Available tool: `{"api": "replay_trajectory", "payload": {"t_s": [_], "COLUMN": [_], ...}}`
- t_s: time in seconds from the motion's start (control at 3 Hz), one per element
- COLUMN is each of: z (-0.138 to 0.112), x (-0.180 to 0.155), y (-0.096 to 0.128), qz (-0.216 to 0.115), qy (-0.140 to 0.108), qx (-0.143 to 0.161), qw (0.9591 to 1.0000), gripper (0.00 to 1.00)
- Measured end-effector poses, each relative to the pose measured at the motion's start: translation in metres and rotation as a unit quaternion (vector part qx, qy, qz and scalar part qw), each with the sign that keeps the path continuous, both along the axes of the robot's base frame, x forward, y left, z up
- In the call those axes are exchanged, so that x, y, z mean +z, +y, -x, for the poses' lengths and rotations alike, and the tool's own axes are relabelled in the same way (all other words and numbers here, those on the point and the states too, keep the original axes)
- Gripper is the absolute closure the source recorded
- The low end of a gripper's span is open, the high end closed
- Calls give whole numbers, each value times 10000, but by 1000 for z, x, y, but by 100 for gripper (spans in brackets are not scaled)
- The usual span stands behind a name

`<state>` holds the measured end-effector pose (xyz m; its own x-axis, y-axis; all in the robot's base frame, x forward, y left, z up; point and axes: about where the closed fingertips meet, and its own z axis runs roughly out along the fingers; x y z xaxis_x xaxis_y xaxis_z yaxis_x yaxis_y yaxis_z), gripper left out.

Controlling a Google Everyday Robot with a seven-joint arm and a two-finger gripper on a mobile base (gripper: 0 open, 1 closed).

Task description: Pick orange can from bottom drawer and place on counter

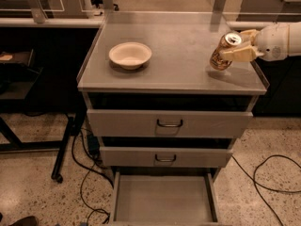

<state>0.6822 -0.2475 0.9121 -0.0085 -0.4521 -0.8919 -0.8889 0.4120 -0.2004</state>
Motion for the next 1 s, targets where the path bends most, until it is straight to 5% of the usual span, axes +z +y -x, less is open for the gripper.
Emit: {"api": "replay_trajectory", "payload": {"t_s": [0.33,1.0], "z": [-3,-2], "x": [-23,-32], "y": [-3,-4], "qz": [117,202], "qy": [410,686], "qx": [118,277], "qw": [9990,9971], "gripper": [100,100]}}
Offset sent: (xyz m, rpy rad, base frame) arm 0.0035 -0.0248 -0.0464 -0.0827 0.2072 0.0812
